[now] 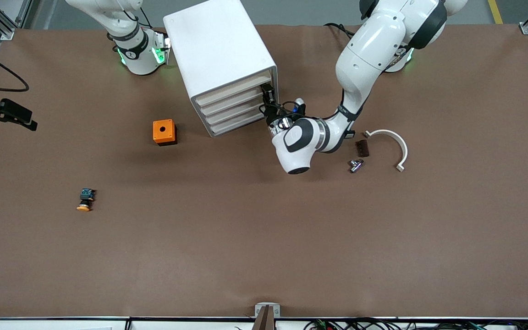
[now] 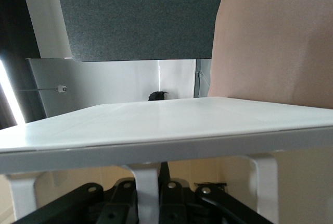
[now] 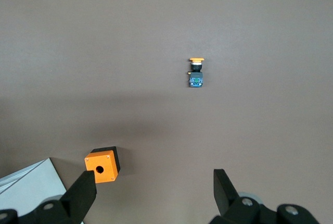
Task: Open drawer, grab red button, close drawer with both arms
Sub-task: 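Pull the drawer out of the cabinet with the left gripper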
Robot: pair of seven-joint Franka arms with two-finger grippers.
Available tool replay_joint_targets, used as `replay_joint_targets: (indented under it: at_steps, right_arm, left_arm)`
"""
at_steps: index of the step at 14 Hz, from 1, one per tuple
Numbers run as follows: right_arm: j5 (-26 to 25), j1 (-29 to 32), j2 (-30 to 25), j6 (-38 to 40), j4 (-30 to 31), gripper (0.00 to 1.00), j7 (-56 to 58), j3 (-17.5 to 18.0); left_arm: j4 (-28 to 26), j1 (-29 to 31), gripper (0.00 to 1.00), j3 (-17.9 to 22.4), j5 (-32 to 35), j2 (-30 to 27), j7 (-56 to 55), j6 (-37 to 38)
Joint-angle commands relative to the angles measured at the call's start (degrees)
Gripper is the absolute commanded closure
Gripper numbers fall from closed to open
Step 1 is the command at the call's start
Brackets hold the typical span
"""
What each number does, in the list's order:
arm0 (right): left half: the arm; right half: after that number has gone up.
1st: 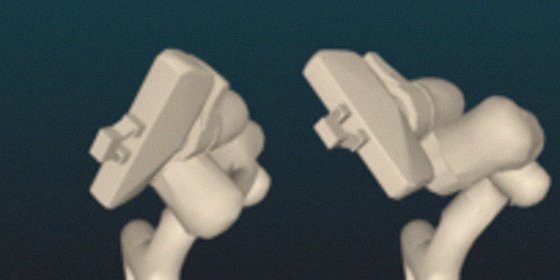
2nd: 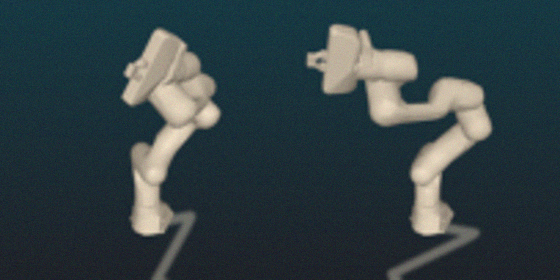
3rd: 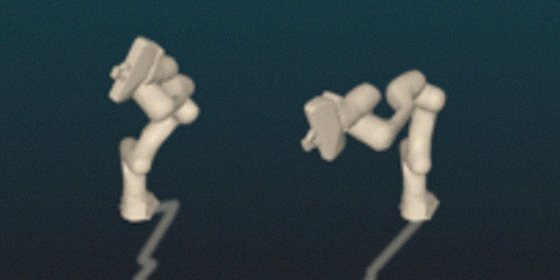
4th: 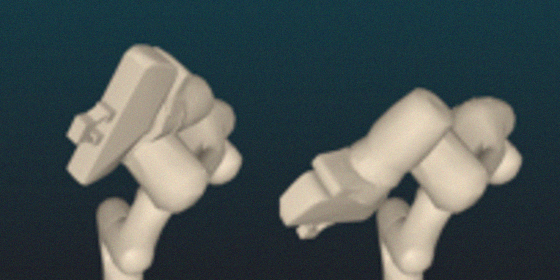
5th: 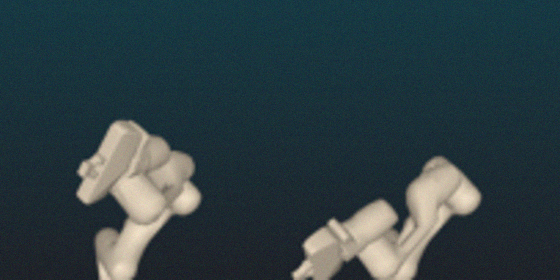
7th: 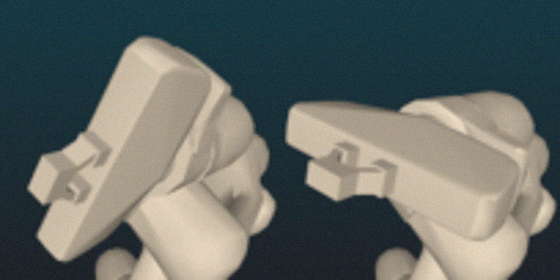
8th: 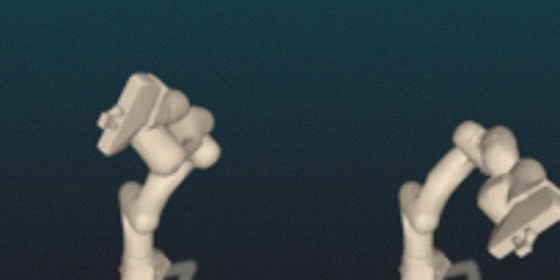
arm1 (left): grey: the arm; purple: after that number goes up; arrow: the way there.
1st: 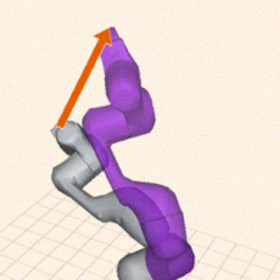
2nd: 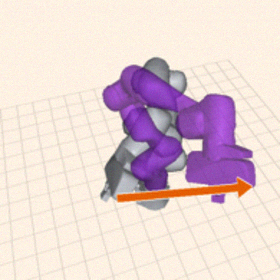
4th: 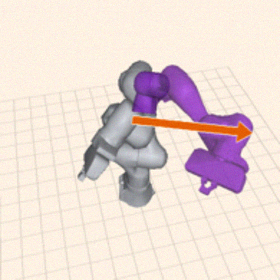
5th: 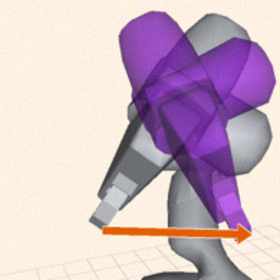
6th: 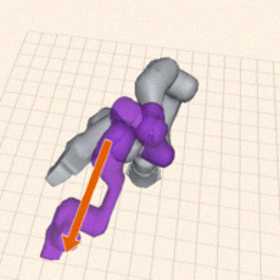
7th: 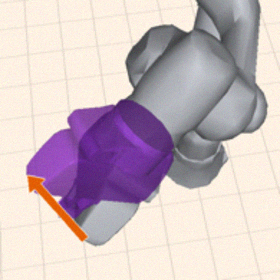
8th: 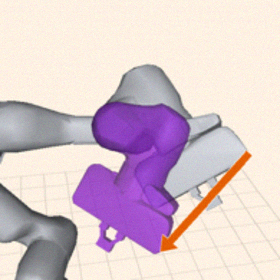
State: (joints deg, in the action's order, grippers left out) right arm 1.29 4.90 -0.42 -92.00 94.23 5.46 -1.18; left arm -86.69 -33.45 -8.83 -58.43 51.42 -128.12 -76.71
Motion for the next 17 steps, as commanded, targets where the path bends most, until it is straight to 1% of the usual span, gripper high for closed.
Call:
replay_joint_targets:
  at_steps: [1,3,4,5,9,11,12,15,17]
  right_arm:
    - [-0.41,0.72,2.18,0.42,-2.12,0.00,0.87,0.30]
    - [-0.41,0.81,2.79,0.42,-2.38,0.00,0.70,0.21]
    - [-0.41,0.81,4.71,0.60,-2.38,0.00,0.70,0.21]
    - [-0.41,0.90,5.17,0.60,-2.38,0.00,0.78,0.21]
    - [-0.49,0.90,5.52,0.51,-2.38,0.00,0.61,0.21]
    - [-0.49,0.55,5.61,0.51,-2.38,0.00,-0.01,0.13]
    - [-0.49,0.63,5.52,0.60,-2.47,0.00,-0.36,0.21]
    - [-0.32,-0.06,5.35,1.12,-2.38,0.00,-5.79,0.56]
    - [-0.23,-2.43,5.26,2.44,-2.38,0.00,-12.80,0.65]
  left_arm:
    - [1.44,2.25,0.94,0.39,-2.47,0.26,-0.29,0.51]
    - [2.13,3.39,0.94,0.39,-2.39,0.26,-0.37,0.51]
    - [2.23,4.09,0.94,0.39,-2.39,0.26,-0.46,0.51]
    - [2.23,4.97,0.93,0.39,-2.39,0.26,-0.46,0.51]
    - [3.28,7.26,0.93,0.66,-3.26,0.43,-0.55,0.43]
    - [3.28,7.35,0.87,0.66,-3.35,0.26,-0.55,0.43]
    - [3.28,7.26,0.81,0.66,-3.35,0.34,-0.55,0.43]
    - [3.28,6.82,0.80,0.57,-3.44,0.26,-0.55,0.43]
    - [3.37,6.91,0.80,0.66,-3.35,0.26,-0.55,0.43]
